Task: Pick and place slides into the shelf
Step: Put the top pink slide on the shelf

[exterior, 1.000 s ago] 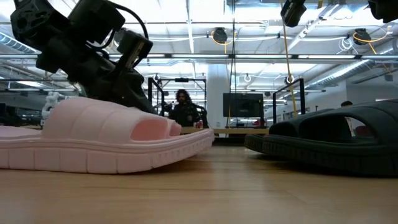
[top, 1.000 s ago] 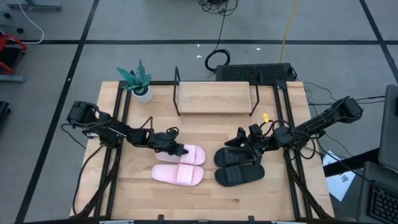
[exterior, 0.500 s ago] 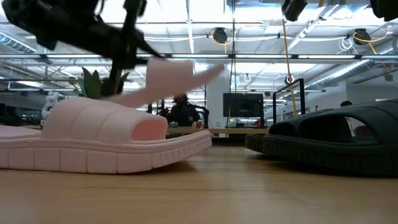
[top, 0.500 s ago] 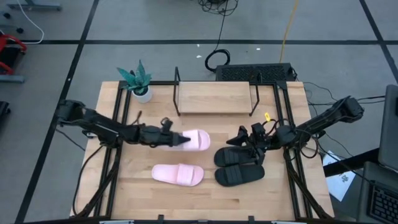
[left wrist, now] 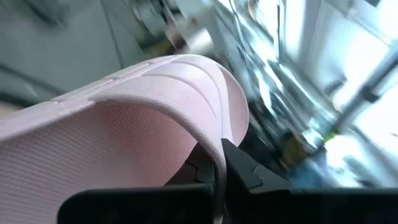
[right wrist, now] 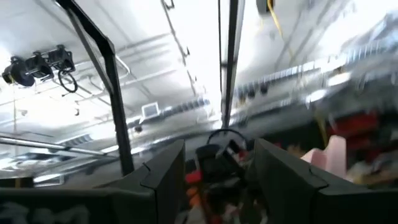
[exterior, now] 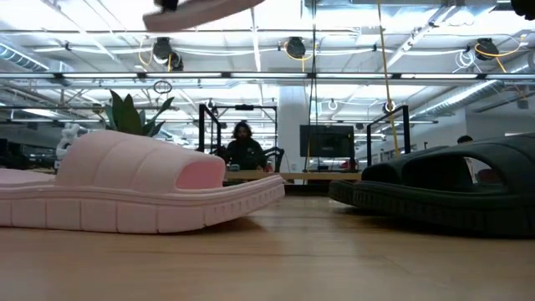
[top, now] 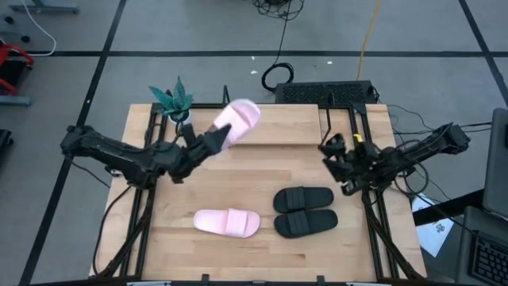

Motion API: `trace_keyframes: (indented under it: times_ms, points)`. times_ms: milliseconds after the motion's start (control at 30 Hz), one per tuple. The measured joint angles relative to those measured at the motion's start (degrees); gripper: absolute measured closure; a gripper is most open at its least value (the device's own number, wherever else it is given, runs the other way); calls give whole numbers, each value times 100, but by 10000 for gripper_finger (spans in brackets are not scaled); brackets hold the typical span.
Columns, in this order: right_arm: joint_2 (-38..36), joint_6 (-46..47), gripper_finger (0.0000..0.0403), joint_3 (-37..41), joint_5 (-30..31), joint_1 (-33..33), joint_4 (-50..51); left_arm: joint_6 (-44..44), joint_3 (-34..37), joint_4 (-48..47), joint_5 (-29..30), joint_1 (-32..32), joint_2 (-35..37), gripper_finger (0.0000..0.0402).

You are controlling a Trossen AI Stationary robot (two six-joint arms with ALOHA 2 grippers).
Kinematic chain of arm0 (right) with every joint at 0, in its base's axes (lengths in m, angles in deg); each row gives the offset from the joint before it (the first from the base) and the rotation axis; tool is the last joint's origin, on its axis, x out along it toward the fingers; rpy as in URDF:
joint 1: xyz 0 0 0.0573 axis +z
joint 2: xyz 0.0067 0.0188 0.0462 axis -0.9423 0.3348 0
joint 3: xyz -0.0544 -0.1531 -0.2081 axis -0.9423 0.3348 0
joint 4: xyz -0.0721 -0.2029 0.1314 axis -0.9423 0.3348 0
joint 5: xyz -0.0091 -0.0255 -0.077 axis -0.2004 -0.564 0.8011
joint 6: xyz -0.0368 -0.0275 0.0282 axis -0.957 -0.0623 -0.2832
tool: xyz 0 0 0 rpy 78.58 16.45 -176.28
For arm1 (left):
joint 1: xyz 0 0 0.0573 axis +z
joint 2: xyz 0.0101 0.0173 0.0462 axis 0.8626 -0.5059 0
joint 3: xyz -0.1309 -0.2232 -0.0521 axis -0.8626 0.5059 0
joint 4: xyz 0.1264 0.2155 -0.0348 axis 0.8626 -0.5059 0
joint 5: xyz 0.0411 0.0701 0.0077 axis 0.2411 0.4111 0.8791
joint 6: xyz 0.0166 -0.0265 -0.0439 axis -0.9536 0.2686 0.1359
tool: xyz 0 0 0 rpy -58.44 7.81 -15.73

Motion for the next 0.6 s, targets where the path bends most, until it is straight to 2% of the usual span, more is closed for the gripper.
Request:
trace_keyframes:
  times_ms: [33, 133, 267, 400, 600]
  points:
    - [-103, -192, 218, 0, 2, 0, 11, -234, -367, -24, 230, 32, -245, 401]
    - [-345, -568, 218, 0, 2, 0, 16, -799, -1297, -15, 413, 224, -967, 401]
    - [-658, -772, 218, 0, -10, 0, 15, -479, -2106, -13, 371, 602, -1738, 401]
    - [-895, -822, 218, 0, -18, 11, 42, 165, -2455, 119, 182, 966, -2265, 401]
    - [-1121, -950, 218, 0, -20, 11, 66, 522, -2502, 1713, 304, 1318, -2916, 401]
